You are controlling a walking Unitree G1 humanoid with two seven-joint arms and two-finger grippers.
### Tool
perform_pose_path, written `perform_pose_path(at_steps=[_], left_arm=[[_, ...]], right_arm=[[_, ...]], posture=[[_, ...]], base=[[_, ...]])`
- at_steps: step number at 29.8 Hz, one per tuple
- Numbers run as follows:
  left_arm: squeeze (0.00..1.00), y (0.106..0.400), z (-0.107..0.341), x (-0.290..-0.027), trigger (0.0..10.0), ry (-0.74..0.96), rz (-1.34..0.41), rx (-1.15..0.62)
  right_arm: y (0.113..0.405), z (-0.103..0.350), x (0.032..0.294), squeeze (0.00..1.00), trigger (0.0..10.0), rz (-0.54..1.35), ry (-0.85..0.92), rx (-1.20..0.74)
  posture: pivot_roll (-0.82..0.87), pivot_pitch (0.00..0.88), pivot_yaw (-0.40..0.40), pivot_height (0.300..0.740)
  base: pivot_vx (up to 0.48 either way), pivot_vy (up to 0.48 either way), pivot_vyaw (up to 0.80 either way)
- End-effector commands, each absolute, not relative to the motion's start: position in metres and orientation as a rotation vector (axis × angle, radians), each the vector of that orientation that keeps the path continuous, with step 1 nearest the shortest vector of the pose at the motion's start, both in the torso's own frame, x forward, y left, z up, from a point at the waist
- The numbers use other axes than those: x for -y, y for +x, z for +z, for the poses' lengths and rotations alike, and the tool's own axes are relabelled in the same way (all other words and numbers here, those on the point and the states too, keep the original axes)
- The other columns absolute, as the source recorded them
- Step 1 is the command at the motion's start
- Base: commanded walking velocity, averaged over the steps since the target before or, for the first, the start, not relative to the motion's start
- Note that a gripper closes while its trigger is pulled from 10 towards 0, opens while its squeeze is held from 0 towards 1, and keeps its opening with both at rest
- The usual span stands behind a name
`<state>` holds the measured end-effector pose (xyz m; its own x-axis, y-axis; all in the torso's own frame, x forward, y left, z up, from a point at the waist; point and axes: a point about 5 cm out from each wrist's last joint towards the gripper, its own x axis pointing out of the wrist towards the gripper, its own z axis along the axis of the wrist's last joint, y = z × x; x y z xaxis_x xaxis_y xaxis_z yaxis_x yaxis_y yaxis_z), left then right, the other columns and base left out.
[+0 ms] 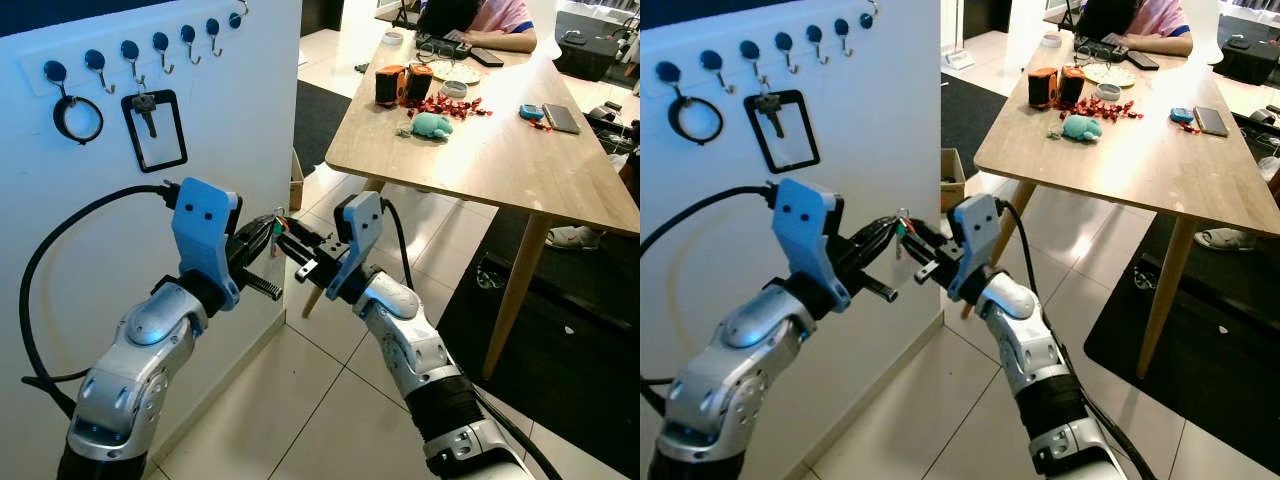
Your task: Hang keys on a hook
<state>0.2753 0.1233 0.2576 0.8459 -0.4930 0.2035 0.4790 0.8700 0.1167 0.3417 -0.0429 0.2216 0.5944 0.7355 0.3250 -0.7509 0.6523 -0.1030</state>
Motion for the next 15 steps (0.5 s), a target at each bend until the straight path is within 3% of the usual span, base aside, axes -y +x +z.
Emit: perform_pose_path(at_steps=[1,2,8,10,15], left_arm=[[0.0,0.272,0.262,-0.12,10.0,0.045,-0.529,0.249],[0.0,0.272,0.262,-0.119,10.0,0.034,-0.529,0.246],[0.0,0.276,0.262,-0.119,10.0,-0.022,-0.488,0.218],[0.0,0.297,0.26,-0.127,10.0,-0.045,-0.31,0.163],[0.0,0.319,0.267,-0.135,10.0,-0.034,-0.123,0.149]], right_arm=[[0.344,0.219,0.044,1.0,10.0,0.854,0.055,0.34],[0.344,0.218,0.045,0.0,10.0,0.84,0.053,0.337],[0.344,0.211,0.048,0.0,10.0,0.824,0.052,0.314],[0.337,0.191,0.052,0.0,10.0,0.808,0.051,0.26],[0.32,0.169,0.051,0.0,10.0,0.808,0.062,0.206]], posture=[[0.18,0.186,-0.035,0.74],[0.18,0.186,-0.035,0.74],[0.18,0.191,-0.031,0.74],[0.18,0.195,-0.036,0.74],[0.16,0.193,-0.029,0.74]], base=[[0.0,0.0,0.0],[0.0,0.0,0.0],[0.0,0.0,0.0],[0.0,0.0,0.0],[0.0,0.0,0.0]])
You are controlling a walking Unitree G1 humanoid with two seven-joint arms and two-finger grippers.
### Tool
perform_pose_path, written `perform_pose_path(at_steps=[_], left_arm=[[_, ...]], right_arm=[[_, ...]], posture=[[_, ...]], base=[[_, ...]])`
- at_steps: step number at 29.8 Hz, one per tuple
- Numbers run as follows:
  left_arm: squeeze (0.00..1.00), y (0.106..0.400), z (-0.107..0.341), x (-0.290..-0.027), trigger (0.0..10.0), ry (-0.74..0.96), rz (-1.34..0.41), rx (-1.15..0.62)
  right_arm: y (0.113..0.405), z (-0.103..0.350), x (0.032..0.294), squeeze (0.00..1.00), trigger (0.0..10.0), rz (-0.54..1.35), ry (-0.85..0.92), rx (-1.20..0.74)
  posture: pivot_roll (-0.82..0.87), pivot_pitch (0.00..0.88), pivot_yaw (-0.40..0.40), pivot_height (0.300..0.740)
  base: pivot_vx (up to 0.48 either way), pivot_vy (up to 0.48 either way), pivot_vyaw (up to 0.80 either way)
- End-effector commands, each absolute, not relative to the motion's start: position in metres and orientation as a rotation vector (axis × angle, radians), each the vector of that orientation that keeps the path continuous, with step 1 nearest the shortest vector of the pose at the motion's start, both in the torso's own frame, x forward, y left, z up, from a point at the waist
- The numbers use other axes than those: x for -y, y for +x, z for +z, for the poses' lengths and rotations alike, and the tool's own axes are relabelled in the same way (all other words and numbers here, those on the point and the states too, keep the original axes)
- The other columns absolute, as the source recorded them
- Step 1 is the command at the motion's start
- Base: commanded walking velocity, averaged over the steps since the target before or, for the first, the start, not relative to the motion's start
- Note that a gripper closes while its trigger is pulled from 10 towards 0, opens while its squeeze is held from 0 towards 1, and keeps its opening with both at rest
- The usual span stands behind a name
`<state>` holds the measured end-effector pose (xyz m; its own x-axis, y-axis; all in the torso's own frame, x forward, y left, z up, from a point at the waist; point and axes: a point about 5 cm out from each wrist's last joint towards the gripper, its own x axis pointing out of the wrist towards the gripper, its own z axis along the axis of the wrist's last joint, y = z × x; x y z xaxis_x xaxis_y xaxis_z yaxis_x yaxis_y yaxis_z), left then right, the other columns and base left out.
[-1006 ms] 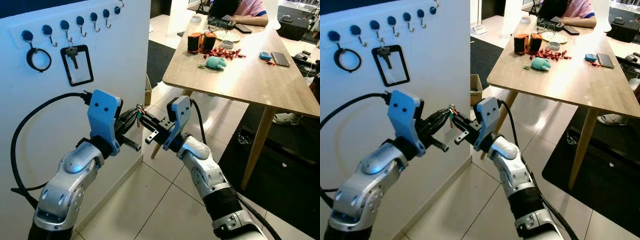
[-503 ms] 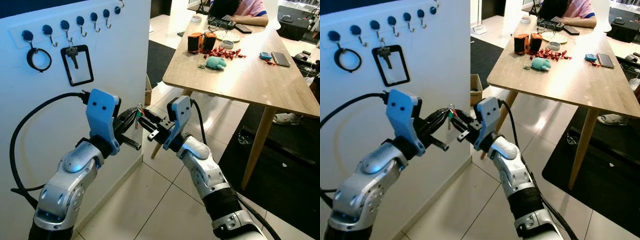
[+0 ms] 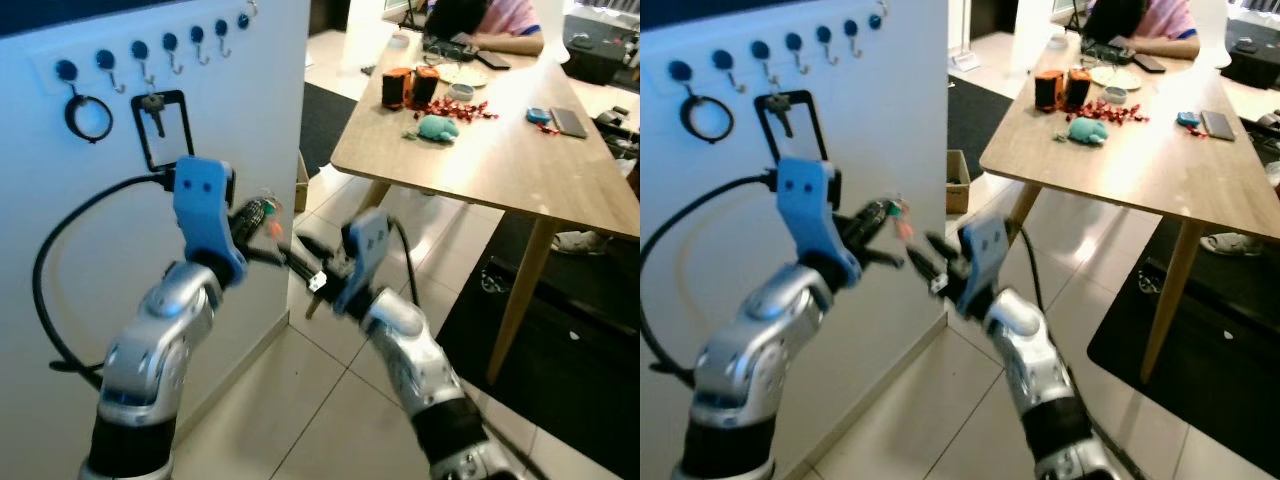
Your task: Hang keys on a hook
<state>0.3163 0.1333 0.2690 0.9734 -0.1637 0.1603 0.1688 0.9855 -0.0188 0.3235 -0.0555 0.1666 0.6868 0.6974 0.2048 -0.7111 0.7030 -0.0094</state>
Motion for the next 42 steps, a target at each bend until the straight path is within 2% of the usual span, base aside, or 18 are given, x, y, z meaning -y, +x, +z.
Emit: perform_pose_path(at_steps=[1,5,10,14,18,24,29,42], left_arm=[[0.0,0.325,0.272,-0.138,10.0,-0.04,-0.082,0.157],[0.0,0.333,0.281,-0.144,10.0,-0.05,-0.031,0.177],[0.0,0.335,0.303,-0.163,10.0,-0.105,0.032,0.249],[0.0,0.331,0.309,-0.171,10.0,-0.141,0.042,0.269],[0.0,0.327,0.32,-0.188,10.0,-0.213,0.155,0.325],[0.0,0.322,0.33,-0.198,10.0,-0.226,0.197,0.389],[0.0,0.317,0.343,-0.209,10.0,-0.257,0.186,0.457],[0.0,0.309,0.355,-0.211,10.0,-0.336,0.098,0.52]], right_arm=[[0.311,0.163,0.047,0.0,10.0,0.819,0.069,0.194],[0.298,0.155,0.043,0.0,10.0,0.832,0.081,0.178],[0.281,0.143,0.042,0.0,10.0,0.806,0.103,0.149],[0.279,0.141,0.045,0.0,10.0,0.779,0.107,0.145],[0.281,0.142,0.052,0.0,10.0,0.737,0.099,0.142],[0.283,0.146,0.051,0.0,10.0,0.739,0.096,0.148],[0.283,0.146,0.049,0.0,10.0,0.749,0.093,0.144],[0.282,0.145,0.051,0.0,10.0,0.752,0.085,0.135]], posture=[[0.15,0.193,-0.025,0.74],[0.14,0.192,-0.015,0.74],[0.11,0.189,0.0,0.74],[0.11,0.186,-0.001,0.74],[0.12,0.181,-0.021,0.74],[0.13,0.171,-0.04,0.74],[0.14,0.159,-0.053,0.74],[0.13,0.126,-0.07,0.74]], base=[[0.0,0.0,0.0],[0.0,0.0,0.0],[0.0,0.0,0.0],[0.0,0.0,0.0],[0.0,0.0,0.0],[0.0,0.0,0.0],[0.0,0.0,0.0],[0.0,0.0,0.0]])
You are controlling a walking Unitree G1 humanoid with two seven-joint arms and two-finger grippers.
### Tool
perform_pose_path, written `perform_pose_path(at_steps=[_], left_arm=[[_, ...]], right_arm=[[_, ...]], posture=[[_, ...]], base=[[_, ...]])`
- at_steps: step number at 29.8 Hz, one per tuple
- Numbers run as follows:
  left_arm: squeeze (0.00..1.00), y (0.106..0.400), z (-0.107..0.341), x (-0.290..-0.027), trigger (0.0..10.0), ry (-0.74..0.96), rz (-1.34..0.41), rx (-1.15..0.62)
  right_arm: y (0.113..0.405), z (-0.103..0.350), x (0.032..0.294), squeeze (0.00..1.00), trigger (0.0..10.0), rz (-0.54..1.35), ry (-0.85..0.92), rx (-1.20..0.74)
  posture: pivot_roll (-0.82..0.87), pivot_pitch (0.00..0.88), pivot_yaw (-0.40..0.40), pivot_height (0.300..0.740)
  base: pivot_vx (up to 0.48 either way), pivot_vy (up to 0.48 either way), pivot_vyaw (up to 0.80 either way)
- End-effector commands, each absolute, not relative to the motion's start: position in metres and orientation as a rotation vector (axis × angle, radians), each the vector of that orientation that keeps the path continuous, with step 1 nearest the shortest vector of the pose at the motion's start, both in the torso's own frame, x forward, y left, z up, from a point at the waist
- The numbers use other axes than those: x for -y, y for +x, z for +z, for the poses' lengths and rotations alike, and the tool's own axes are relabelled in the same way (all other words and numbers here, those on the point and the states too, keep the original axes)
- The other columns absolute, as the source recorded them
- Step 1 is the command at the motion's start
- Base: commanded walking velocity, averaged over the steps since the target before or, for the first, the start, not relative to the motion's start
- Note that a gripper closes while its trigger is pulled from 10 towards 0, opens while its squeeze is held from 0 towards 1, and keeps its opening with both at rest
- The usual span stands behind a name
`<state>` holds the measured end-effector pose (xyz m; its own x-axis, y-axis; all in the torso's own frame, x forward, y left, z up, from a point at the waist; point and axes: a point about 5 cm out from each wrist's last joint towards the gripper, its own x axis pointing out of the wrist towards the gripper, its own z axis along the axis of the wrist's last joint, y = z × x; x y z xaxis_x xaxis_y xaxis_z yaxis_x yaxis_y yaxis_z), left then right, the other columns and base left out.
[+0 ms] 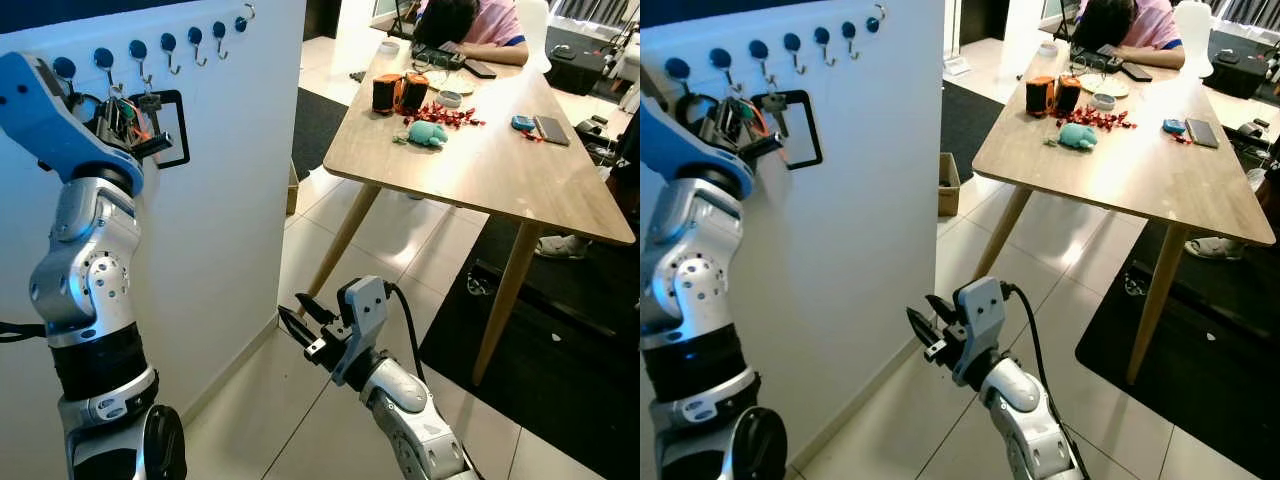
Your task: Hang keys on a hook
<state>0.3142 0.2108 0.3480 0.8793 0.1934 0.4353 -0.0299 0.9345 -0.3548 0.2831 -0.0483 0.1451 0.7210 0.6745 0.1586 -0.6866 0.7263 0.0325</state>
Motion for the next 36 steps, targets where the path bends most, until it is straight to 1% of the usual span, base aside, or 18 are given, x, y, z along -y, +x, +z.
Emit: perform_pose_path(at_steps=[1,12,16,20,23,36], left_arm=[[0.0,0.309,0.355,-0.211,10.0,-0.337,0.097,0.521],[0.0,0.312,0.357,-0.207,10.0,-0.347,0.095,0.518],[0.0,0.314,0.358,-0.194,10.0,-0.344,0.044,0.513],[0.0,0.315,0.358,-0.191,10.0,-0.342,0.038,0.511],[0.0,0.32,0.357,-0.183,10.0,-0.335,0.027,0.502],[0.0,0.336,0.353,-0.185,10.0,-0.328,0.077,0.471]], right_arm=[[0.282,0.145,0.051,0.0,10.0,0.752,0.085,0.134],[0.282,0.145,0.05,0.0,10.0,0.756,0.085,0.13],[0.283,0.145,0.05,0.0,10.0,0.756,0.085,0.128],[0.283,0.145,0.05,0.0,10.0,0.754,0.085,0.127],[0.284,0.145,0.049,0.0,10.0,0.756,0.085,0.126],[0.285,0.146,0.049,0.0,10.0,0.744,0.089,0.13]], posture=[[0.13,0.126,-0.07,0.74],[0.13,0.129,-0.072,0.74],[0.13,0.13,-0.07,0.74],[0.13,0.131,-0.07,0.74],[0.13,0.133,-0.067,0.74],[0.12,0.135,-0.055,0.74]], base=[[0.0,0.0,0.0],[0.0,0.0,0.0],[0.0,0.0,0.0],[0.0,0.0,0.0],[0.0,0.0,0.0],[0.0,0.0,0.0]])
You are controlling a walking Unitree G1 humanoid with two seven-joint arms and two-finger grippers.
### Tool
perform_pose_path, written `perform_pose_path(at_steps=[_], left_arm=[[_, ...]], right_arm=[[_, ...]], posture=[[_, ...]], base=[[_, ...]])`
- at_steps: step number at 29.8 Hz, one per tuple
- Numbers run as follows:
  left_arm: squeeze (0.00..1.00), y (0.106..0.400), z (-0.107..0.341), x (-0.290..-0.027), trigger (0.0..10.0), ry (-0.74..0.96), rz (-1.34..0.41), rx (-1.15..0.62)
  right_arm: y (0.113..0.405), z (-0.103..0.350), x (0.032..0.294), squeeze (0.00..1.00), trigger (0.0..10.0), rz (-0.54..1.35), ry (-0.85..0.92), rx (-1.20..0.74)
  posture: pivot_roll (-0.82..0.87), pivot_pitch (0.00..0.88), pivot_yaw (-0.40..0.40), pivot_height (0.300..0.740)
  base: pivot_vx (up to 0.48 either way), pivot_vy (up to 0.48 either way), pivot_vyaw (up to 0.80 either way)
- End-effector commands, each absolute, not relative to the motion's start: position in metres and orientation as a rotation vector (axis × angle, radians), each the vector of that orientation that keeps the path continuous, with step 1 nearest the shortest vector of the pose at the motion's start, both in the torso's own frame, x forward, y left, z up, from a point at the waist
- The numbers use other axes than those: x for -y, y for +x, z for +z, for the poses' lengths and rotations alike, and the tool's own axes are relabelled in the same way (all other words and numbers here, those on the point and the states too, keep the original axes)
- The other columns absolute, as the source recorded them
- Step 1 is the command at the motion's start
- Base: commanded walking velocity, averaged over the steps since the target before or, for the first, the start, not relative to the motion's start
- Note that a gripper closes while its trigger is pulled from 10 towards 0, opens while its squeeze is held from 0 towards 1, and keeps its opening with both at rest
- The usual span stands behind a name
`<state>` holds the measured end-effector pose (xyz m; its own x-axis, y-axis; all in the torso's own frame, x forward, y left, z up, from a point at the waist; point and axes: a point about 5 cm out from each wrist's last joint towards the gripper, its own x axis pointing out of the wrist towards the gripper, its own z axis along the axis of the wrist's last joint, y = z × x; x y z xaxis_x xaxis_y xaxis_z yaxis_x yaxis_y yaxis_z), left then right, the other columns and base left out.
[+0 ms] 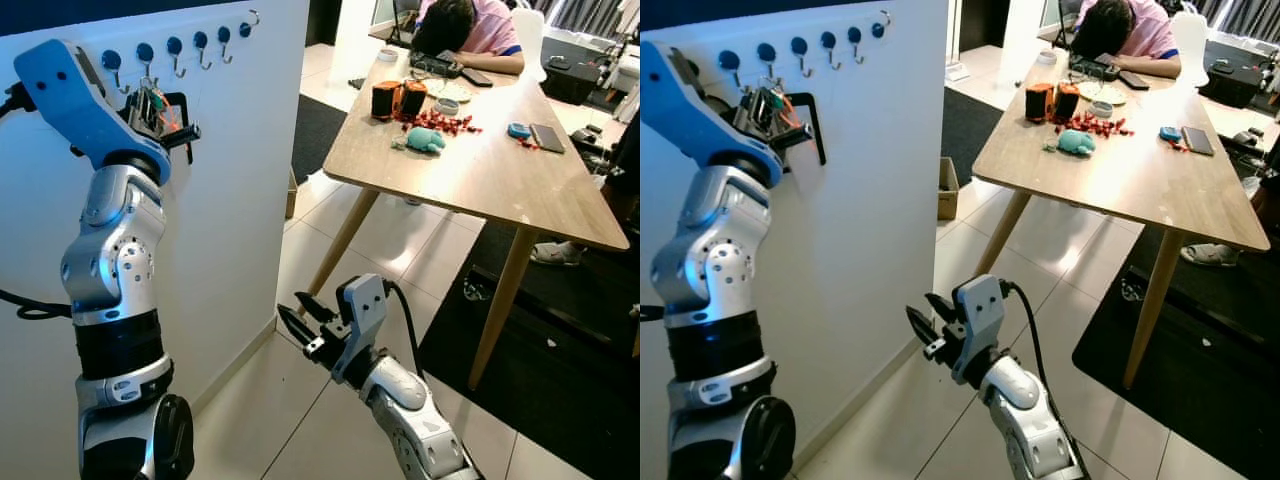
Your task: Hang keys on a hook
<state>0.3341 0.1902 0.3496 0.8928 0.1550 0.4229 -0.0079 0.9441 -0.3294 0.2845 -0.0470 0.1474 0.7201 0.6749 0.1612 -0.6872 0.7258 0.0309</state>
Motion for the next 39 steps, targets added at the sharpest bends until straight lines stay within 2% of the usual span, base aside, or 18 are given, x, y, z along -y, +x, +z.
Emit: perform_pose_path(at_steps=[1,14,39], left_arm=[[0.0,0.337,0.353,-0.185,10.0,-0.327,0.082,0.472],[0.0,0.336,0.36,-0.197,10.0,-0.324,0.114,0.509],[0.0,0.341,0.358,-0.197,10.0,-0.317,0.129,0.508]], right_arm=[[0.285,0.146,0.049,0.0,10.0,0.743,0.089,0.13],[0.284,0.145,0.049,0.0,10.0,0.737,0.093,0.131],[0.285,0.146,0.048,0.0,10.0,0.742,0.096,0.129]], posture=[[0.12,0.135,-0.054,0.74],[0.12,0.135,-0.052,0.74],[0.13,0.138,-0.055,0.74]], base=[[0.0,0.0,0.0],[0.0,0.0,0.0],[0.0,0.0,0.0]])
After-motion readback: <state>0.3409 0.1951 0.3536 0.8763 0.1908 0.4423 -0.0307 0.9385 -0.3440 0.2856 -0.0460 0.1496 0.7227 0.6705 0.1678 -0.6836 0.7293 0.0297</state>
